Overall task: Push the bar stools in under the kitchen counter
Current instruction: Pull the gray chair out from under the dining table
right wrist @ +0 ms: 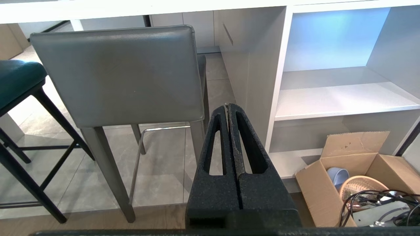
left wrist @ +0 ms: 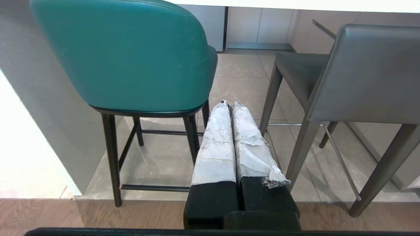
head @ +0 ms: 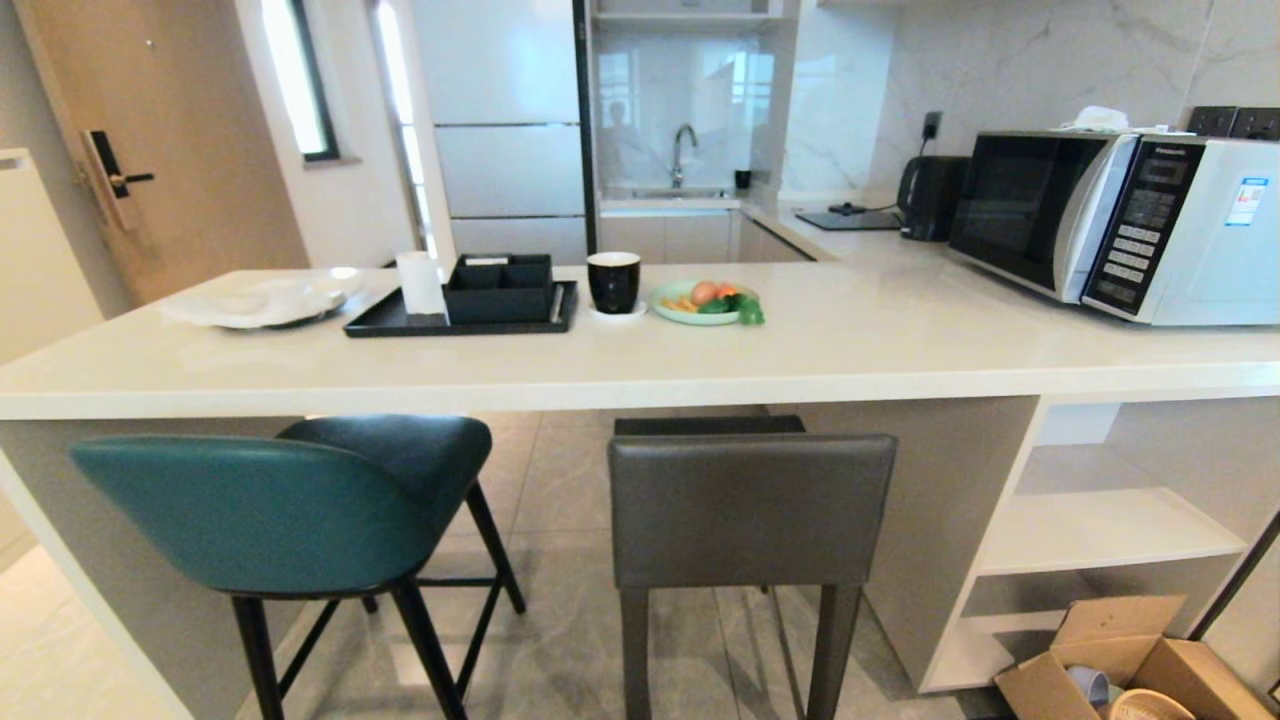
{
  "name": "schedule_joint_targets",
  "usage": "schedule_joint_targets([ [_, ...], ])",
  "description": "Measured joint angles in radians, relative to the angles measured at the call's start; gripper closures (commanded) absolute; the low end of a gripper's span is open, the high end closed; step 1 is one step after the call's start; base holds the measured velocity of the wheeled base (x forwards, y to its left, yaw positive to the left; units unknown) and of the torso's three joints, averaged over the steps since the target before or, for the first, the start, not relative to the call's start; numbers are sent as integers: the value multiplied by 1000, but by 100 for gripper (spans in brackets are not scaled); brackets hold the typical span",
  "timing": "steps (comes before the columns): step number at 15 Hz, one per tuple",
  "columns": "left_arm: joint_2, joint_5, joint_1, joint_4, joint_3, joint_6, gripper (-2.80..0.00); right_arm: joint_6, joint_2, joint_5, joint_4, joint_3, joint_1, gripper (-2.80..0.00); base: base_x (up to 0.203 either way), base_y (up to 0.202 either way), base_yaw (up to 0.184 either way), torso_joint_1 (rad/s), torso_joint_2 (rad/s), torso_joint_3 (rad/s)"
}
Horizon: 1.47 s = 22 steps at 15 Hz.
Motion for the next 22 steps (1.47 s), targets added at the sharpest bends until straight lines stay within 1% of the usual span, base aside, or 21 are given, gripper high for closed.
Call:
schedule_joint_targets([
  [17, 0, 0, 2, 0, 0, 0, 0, 0, 0, 0, 0, 0, 0, 0, 0, 0, 0, -1, 2, 2],
  [22, 0, 0, 2, 0, 0, 1, 0, 0, 0, -1, 0, 0, 0, 0, 0, 0, 0, -155, 387, 229],
])
